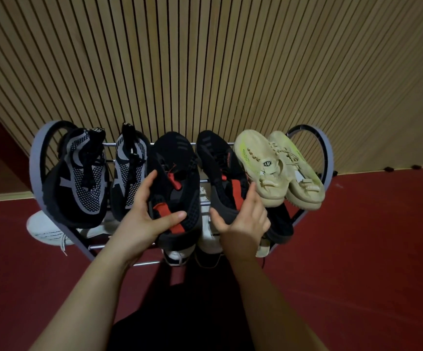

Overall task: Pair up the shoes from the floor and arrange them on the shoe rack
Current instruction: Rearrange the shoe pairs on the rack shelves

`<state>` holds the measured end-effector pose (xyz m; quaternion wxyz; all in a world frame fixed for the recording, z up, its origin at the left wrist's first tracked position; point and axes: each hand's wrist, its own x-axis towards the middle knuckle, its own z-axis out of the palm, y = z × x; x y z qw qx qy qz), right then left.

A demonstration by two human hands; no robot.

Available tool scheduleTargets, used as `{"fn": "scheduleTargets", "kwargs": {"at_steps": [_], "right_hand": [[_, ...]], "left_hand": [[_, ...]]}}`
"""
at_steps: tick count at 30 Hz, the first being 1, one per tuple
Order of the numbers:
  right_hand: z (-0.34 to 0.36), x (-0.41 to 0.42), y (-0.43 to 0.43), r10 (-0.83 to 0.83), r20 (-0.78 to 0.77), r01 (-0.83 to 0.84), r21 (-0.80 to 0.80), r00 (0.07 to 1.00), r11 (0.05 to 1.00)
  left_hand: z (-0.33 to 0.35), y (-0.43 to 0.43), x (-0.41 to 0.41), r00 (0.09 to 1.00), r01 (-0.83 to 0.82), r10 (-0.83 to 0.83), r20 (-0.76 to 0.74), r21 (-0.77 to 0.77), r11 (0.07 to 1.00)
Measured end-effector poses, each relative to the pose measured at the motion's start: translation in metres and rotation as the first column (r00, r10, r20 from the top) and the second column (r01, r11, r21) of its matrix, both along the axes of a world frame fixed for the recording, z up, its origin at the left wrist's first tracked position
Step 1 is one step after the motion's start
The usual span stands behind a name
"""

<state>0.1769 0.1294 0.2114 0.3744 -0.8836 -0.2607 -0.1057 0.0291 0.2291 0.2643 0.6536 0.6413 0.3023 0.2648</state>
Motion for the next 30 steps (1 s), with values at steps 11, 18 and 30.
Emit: {"fn": "scheduleTargets", "kwargs": {"at_steps": [11,18,30], "right_hand": [[0.004,0.008,-0.021,0.223,0.119,-0.207,-0.13,0.968,0.97],[0.007,0.001,-0.031,0.595,0.274,-0.463,-0.419,0.755,0.781],[0.016,0.01,-0.03,0.69,0.189,-0.58,-0.414,0.699,0.701]], "left_hand": [[-0.012,-0.003,0.022,0.997,0.074,-0.074,-0.034,-0.012,0.997],[-0.029,-0.006,0.01,0.983,0.025,-0.011,-0.185,0.078,0.997],[-0.023,0.0,0.032,0.983,0.017,-0.012,-0.182,0.026,1.0]]}}
